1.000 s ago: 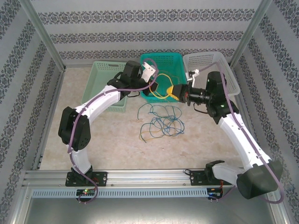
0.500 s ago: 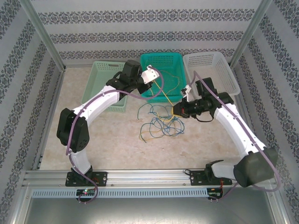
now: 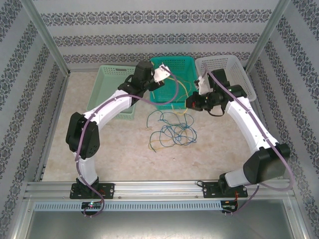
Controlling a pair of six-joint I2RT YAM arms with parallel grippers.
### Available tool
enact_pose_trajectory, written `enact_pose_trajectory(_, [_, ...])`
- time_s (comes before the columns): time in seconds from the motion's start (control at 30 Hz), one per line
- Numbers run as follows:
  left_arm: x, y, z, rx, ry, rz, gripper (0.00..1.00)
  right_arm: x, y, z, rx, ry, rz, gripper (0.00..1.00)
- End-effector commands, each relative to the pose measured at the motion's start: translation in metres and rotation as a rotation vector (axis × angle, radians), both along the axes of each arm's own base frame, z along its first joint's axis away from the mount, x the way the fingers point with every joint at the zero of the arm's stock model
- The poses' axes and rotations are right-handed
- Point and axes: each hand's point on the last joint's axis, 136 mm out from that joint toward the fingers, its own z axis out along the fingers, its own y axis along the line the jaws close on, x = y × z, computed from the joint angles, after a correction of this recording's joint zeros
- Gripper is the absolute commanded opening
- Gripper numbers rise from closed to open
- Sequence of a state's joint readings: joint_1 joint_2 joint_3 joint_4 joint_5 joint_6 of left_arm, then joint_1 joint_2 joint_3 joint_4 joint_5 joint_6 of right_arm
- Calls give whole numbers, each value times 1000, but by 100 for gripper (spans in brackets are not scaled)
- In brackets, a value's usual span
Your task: Untangle the cables
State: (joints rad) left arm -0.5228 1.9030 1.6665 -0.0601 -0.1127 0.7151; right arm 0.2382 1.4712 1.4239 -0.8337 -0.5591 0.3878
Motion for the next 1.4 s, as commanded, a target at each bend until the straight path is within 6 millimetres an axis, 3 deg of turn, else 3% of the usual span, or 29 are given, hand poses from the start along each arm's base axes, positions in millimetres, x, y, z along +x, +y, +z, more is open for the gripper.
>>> enact_pose_trajectory(0.0, [12,6,39,-126,-56,119,92,66,6,38,28,-200,-79,0])
enact_pose_trajectory(0.07, [13,9,45,-147,-51,148,100,93,9,48,24,-249,-97,0])
enact_pose_trajectory(0.17, [12,17,44,-140,-29,188,100,130,12,51,3,-285,-106,0])
enact_pose_trajectory(0.33, [-1,16,22,-146,110,193,100,183,5,10,-59,-226,-169,0])
enact_pose_trajectory(0.47, [-16,21,16,-224,156,209,100,199,12,-28,-57,-152,-168,0])
enact_pose_trajectory(0.53, [-27,24,11,-270,182,215,100,200,12,-46,-68,-112,-167,0])
enact_pose_trajectory(0.63, [-41,25,5,-328,223,216,100,198,10,-67,-86,-49,-167,17])
enact_pose_trajectory(0.67, [-45,25,2,-345,242,214,100,197,9,-73,-92,-30,-169,25])
enact_pose_trajectory(0.73, [-55,23,-5,-382,290,204,100,194,7,-84,-115,15,-169,65])
enact_pose_trajectory(0.8, [-64,24,-12,-406,322,204,100,190,7,-89,-123,36,-159,75])
enact_pose_trajectory(0.9, [-73,28,-21,-438,358,227,100,187,4,-85,-140,23,-153,98])
enact_pose_trajectory(1.17, [-109,26,-67,-526,557,247,100,162,1,-45,-130,-50,-120,97])
enact_pose_trajectory(1.27, [-127,19,-79,-569,654,217,100,145,1,-23,-108,-115,-100,93])
enact_pose_trajectory(1.37, [-152,2,-87,-592,747,80,100,117,-8,-23,-120,-101,-134,81])
